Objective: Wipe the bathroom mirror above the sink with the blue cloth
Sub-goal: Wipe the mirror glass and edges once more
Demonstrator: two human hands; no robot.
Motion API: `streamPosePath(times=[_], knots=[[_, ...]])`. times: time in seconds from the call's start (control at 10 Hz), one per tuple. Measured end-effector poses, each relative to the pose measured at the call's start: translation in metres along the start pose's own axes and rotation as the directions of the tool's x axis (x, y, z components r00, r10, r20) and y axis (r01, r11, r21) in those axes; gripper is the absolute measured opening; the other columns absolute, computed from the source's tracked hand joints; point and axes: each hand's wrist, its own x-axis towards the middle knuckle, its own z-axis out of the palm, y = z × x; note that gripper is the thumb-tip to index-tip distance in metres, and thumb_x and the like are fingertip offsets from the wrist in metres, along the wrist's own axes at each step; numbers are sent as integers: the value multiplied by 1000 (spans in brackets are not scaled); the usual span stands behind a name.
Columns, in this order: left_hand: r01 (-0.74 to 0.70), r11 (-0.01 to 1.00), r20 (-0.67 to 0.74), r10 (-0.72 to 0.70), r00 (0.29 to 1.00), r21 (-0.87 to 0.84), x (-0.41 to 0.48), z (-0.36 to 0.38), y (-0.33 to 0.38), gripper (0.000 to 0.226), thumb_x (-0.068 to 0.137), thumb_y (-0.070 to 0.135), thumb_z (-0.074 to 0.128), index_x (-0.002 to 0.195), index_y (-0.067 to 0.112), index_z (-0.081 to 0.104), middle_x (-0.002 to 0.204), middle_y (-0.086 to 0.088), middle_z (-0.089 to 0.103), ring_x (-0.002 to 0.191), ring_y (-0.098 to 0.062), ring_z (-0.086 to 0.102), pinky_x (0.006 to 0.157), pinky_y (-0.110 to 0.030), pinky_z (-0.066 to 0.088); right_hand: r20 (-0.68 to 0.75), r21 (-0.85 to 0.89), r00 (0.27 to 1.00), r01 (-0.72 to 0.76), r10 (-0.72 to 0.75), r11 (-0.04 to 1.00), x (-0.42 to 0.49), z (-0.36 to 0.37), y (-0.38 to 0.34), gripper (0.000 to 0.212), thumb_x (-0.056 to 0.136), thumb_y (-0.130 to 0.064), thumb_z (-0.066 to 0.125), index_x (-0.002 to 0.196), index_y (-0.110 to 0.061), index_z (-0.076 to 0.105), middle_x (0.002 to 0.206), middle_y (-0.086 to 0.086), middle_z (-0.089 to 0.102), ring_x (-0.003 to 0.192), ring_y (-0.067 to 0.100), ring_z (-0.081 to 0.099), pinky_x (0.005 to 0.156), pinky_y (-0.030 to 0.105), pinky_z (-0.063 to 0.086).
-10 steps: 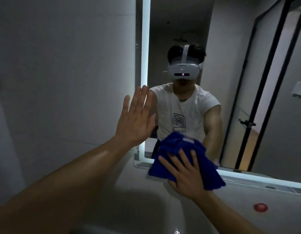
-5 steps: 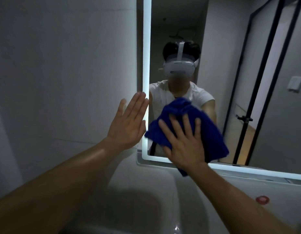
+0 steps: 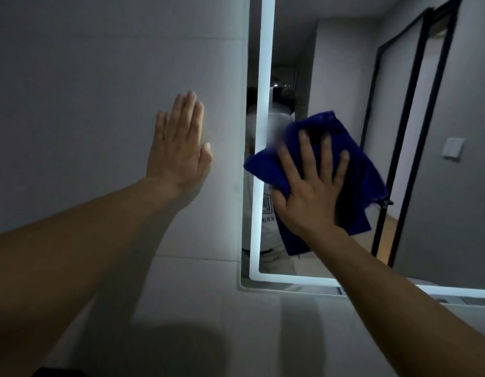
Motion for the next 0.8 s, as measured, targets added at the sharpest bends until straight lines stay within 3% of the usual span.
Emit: streamPosePath(times=[0.1, 0.2, 0.3, 0.4, 0.5, 0.6, 0.7, 0.8], knots=[[26, 999, -9, -26, 1000, -33, 12, 3, -3, 71, 98, 38, 23, 158, 12, -4, 166, -10, -8, 153, -24, -10, 124, -48, 0, 105, -38, 989, 109, -105, 993, -31, 13, -30, 78, 89, -57, 40, 157, -30, 12, 162, 9, 11, 148, 41, 4, 117, 60, -11], [28, 998, -56, -31, 998, -55, 11, 11, -1, 71, 98, 35, 26, 158, 10, -4, 166, -12, -8, 153, -25, -10, 124, -48, -2, 155, -25, 918, 373, -365, 928, -108, 37, -50, 73, 87, -50, 49, 154, -28, 27, 159, 7, 23, 149, 37, 8, 119, 59, -5], [17, 998, -83, -22, 996, -68, 11, 12, -2, 73, 96, 33, 30, 158, 8, 0, 166, -13, -3, 153, -27, -5, 123, -48, -1, -13, 523, 845, 461, -534, 717, -189, 49, -49, 59, 101, -41, 34, 156, -22, 23, 164, 7, 16, 151, 37, 2, 121, 55, 2], [12, 998, -94, -17, 995, -60, 11, 14, -2, 74, 96, 33, 33, 158, 8, 2, 166, -13, -2, 153, -27, -4, 123, -49, 0, 151, 929, 871, -286, -468, -233, -218, 40, -44, 54, 108, -31, 20, 157, -14, 5, 164, 15, 9, 149, 43, -1, 121, 50, 7], [12, 999, -93, -17, 996, -49, 11, 14, -1, 73, 97, 34, 31, 158, 8, 1, 166, -12, -3, 153, -26, -5, 124, -49, 1, -94, 615, 805, 510, -586, 601, -172, 30, -24, 52, 105, -27, 29, 155, -14, 25, 163, 9, 20, 151, 32, 9, 123, 47, -5], [22, 999, -88, -25, 996, -43, 10, 15, -3, 72, 98, 35, 29, 158, 9, 0, 167, -11, -4, 153, -26, -6, 123, -50, 3, 93, 281, 832, 504, -546, 816, -112, 22, -13, 57, 96, -33, 43, 151, -21, 33, 159, 5, 27, 150, 33, 17, 121, 54, 1], [15, 999, -83, -19, 996, -41, 11, 15, -3, 72, 98, 36, 28, 158, 9, 0, 167, -12, -3, 153, -26, -5, 123, -51, 5, 25, 127, 956, 288, -294, 949, -48, 14, -15, 63, 91, -44, 46, 150, -26, 34, 159, 7, 25, 151, 35, 10, 119, 59, 2], [15, 999, -86, -19, 996, -47, 12, 16, -4, 72, 97, 36, 27, 158, 9, -1, 167, -12, -4, 153, -26, -6, 123, -50, 4, 73, 36, 987, 141, -144, 989, -45, 19, -27, 70, 87, -53, 47, 151, -30, 31, 159, 10, 22, 150, 36, 5, 118, 61, -1]])
